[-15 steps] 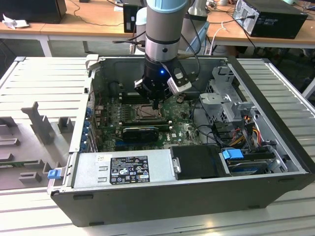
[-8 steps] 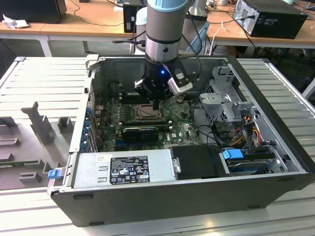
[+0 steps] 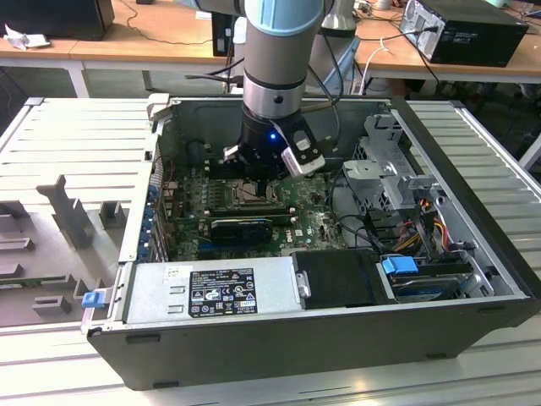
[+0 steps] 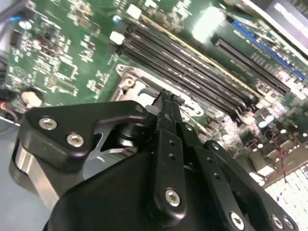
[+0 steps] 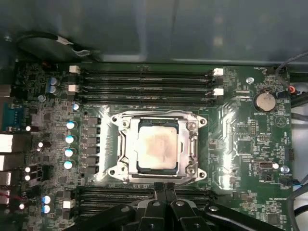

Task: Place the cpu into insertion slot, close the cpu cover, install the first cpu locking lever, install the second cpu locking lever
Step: 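Install the second cpu locking lever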

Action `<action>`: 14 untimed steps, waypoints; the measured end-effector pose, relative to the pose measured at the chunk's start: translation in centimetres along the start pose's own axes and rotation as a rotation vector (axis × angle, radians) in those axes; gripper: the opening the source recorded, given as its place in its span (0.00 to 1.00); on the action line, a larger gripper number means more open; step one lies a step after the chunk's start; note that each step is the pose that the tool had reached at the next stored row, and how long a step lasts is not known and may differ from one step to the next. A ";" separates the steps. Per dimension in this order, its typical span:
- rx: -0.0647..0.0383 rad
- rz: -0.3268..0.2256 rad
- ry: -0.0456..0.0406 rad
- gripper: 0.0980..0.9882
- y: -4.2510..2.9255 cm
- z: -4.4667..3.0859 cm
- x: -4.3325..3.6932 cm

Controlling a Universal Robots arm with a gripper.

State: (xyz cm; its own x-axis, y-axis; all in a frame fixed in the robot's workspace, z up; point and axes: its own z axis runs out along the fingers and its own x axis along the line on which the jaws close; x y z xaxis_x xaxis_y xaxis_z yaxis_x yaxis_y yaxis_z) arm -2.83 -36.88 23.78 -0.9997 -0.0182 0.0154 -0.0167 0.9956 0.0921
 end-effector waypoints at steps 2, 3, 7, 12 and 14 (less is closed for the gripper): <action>0.000 0.000 0.0001 0.01 -0.09 0.10 0.62; 0.000 0.000 0.0000 0.01 -0.10 0.16 0.89; -0.001 -0.003 0.0005 0.01 -0.20 1.25 1.82; -0.046 -0.004 -0.0004 0.01 -1.07 1.28 2.56; -0.052 -0.007 -0.0003 0.01 -1.44 1.25 2.69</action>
State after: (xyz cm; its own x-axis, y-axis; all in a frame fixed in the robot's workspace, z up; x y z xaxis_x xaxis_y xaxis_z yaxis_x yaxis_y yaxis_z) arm -5.51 -38.26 22.44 -0.9996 -0.0246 0.0144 -0.0223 0.9894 0.1435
